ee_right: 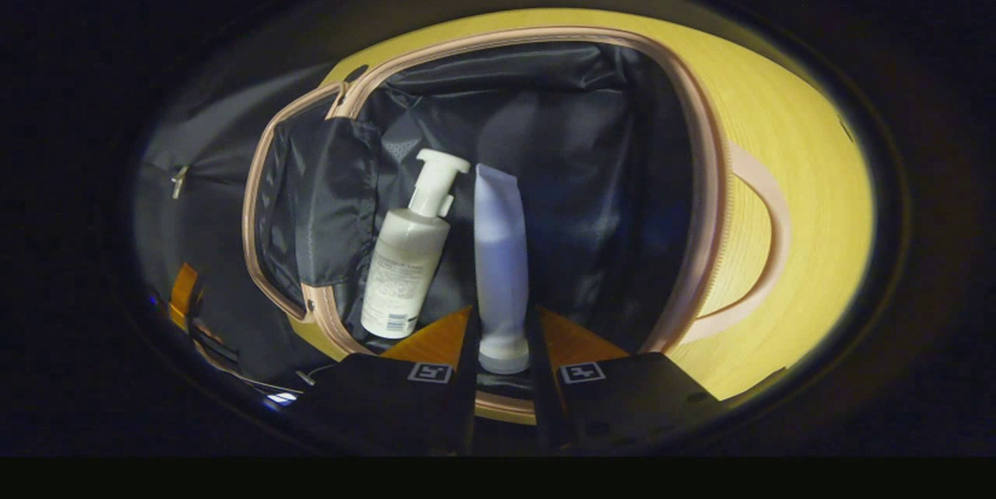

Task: First open the suitcase, pack the skin care products into it, and then close the suitcase.

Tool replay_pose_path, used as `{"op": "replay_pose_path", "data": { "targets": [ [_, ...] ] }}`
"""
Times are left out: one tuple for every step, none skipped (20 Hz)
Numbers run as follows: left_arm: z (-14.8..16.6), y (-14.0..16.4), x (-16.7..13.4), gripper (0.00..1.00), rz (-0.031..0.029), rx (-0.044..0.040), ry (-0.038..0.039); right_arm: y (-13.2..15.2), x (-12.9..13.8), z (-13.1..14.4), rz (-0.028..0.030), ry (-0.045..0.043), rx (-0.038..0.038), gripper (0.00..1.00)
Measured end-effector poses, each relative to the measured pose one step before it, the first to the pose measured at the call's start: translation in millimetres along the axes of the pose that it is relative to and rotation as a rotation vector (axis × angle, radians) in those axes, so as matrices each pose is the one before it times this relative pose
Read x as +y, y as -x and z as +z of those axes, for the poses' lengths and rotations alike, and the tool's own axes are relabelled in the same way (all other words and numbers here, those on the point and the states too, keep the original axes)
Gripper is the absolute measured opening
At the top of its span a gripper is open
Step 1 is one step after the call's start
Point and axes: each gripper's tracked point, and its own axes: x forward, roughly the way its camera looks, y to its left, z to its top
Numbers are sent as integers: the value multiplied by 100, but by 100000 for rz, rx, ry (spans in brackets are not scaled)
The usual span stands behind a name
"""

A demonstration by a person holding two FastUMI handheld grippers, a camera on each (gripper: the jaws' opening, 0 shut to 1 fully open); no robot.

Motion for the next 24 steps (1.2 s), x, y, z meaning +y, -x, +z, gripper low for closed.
{"op": "replay_pose_path", "data": {
  "targets": [
    [-125,-476,932,95,1682,999,-412,656,139,348,820,-2803,-464,41],
    [-311,-569,873,95,1820,1849,194,373,297,178,1779,-2880,-1235,34],
    [-85,-679,801,95,1288,1764,597,1638,505,183,1923,-1735,-1965,55],
    [-17,-817,555,95,690,1198,543,1163,479,510,2587,-417,-3223,77],
    [374,-838,342,95,-53,680,350,1575,661,434,3567,1087,-3707,98],
    [422,-618,-27,95,374,376,546,1913,901,536,4635,1440,-4879,98],
    [669,-712,210,95,64,-121,676,1691,913,540,4606,1957,-4189,97],
    [754,-869,162,95,98,-467,1069,1636,632,271,3983,2322,-3223,97],
    [778,-889,280,95,513,-216,1450,1484,260,76,2421,1910,-2436,97],
    [899,-1211,247,95,260,-449,1326,1129,18,-325,926,2197,-1885,97],
    [832,-1202,359,95,957,-201,860,1033,-378,-337,-278,2389,-1264,97],
    [444,-1224,782,95,2943,903,510,860,-501,-545,-967,1931,-985,96],
    [392,-1367,777,95,3243,1640,-232,846,-416,-578,-899,312,-247,96],
    [-59,-1257,63,95,1466,3303,-1370,959,-67,-691,-460,-887,-1,97],
    [-237,-1066,142,95,1114,2972,-2419,696,-172,-499,-213,-822,-470,97],
    [-107,-1162,500,95,3037,2808,-3824,452,-217,-508,-495,-591,-793,97],
    [-245,-1319,441,95,2370,3098,-3651,520,-379,-408,-828,-841,-415,97],
    [-582,-1068,170,95,1069,3089,-2305,310,-252,-463,-649,-841,-254,97],
    [-488,-741,-159,95,576,2987,-1021,349,-269,-358,-710,-1086,110,97],
    [-315,-889,-304,95,-315,1923,-468,220,-243,-330,-730,-379,165,97],
    [-263,-828,-12,95,-345,1851,34,19,-343,-234,-862,-86,480,97],
    [-197,-821,278,95,87,1083,657,77,-539,-199,-1680,30,-71,97],
    [-143,-663,-801,97,-4016,1296,2831,74,-377,52,-1071,-481,-636,97],
    [39,-49,-1246,73,-4694,282,1701,53,178,-37,137,-1021,-595,97]
  ]
}}
